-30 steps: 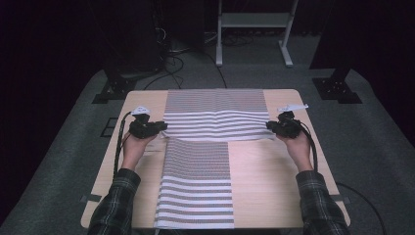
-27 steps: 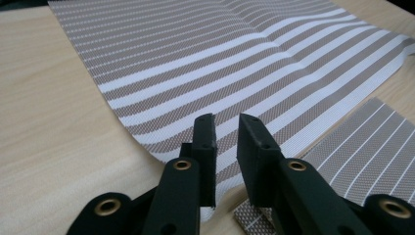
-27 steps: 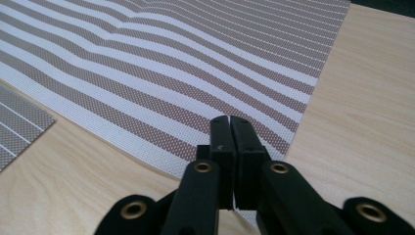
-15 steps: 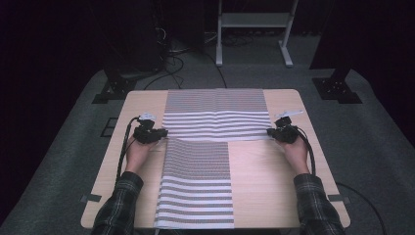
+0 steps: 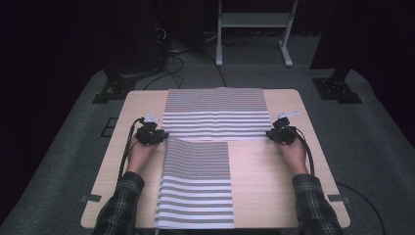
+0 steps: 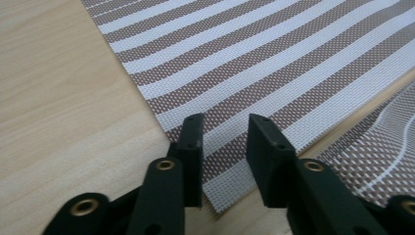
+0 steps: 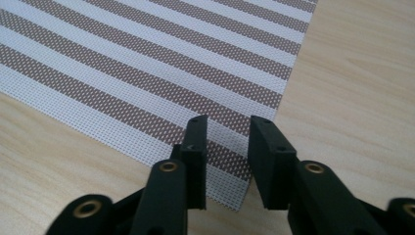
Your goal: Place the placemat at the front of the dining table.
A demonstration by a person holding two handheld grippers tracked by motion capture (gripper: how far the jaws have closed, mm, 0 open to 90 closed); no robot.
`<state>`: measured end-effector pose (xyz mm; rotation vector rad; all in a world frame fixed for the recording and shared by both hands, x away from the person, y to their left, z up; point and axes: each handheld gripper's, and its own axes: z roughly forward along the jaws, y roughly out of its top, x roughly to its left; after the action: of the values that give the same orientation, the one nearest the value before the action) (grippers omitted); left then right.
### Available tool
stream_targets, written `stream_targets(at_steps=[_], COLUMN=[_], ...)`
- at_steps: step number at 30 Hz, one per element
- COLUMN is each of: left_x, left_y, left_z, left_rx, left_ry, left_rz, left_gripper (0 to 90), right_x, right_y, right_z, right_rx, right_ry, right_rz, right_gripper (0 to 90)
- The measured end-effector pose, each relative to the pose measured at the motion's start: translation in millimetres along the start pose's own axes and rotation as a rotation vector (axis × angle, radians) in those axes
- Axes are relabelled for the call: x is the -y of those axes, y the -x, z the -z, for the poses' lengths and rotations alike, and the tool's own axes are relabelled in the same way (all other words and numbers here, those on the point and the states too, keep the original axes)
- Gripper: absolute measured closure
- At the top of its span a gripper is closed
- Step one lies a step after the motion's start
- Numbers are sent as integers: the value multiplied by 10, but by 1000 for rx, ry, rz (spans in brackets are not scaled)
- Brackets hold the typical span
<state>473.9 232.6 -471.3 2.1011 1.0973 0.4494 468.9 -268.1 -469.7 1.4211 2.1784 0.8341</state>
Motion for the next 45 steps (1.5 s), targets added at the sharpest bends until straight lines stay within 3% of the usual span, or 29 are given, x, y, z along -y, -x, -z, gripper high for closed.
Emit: stream_targets(at_steps=[3,9,15,19,21,24,27,39,45], left_x=[-4,-29,-77,-104,-115,-127,-133,65,233], left_y=[-26,-63,-90,-90,-84,-49,-11,192,283], left_z=[0,45,166,285,333,395,471,871,1062], left_rx=[15,21,22,20,25,32,44,52,53], left_ry=[2,30,93,112,113,100,92,93,82], left_rz=[28,48,78,87,89,87,77,50,47], left_gripper=[588,400,242,160,94,22,0,0,0], right_x=[9,6,-34,-49,-45,-23,4,157,262], right_y=[62,100,75,5,-35,-58,-67,-87,-146], right_z=[0,49,162,225,268,352,422,822,958], right_rx=[-25,-36,-53,-31,-23,-55,-61,-103,-108], right_ry=[-7,-4,20,-8,-12,8,23,100,97], right_rz=[-56,-96,-101,-60,-34,-35,-27,-32,-1], right_gripper=[538,417,297,132,116,93,88,87,87])
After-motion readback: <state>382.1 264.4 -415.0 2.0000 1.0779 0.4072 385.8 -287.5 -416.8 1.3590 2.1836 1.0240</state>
